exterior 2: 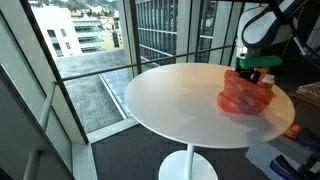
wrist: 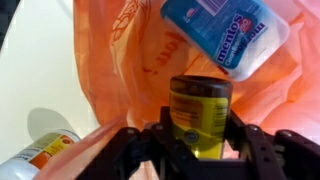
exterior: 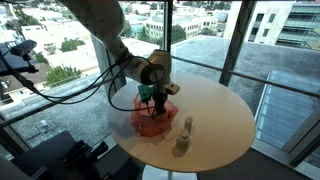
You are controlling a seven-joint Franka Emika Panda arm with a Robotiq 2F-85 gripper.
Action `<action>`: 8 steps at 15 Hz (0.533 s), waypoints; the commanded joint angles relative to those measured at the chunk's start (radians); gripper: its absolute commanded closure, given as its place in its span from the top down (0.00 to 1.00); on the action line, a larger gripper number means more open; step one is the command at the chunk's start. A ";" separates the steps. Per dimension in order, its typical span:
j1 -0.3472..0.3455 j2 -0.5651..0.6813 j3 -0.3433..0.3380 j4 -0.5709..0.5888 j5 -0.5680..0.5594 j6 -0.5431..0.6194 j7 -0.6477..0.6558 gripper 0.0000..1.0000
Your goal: Pick up the brown medicine bottle with a yellow lid and put it on the table
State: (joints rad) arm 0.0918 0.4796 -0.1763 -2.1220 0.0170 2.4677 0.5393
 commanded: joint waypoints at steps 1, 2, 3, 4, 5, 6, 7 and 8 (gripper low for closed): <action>-0.009 -0.080 -0.001 -0.029 -0.028 -0.063 -0.032 0.28; -0.013 -0.095 0.002 -0.033 -0.031 -0.076 -0.041 0.28; -0.015 -0.108 0.003 -0.035 -0.035 -0.084 -0.046 0.28; -0.019 -0.124 0.005 -0.039 -0.037 -0.093 -0.055 0.28; -0.023 -0.137 0.006 -0.042 -0.039 -0.101 -0.063 0.28; -0.025 -0.151 0.008 -0.045 -0.042 -0.109 -0.071 0.28; -0.029 -0.164 0.009 -0.049 -0.045 -0.114 -0.077 0.28; -0.032 -0.177 0.010 -0.053 -0.047 -0.117 -0.084 0.28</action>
State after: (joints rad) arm 0.0804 0.3711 -0.1769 -2.1414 -0.0080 2.3811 0.4871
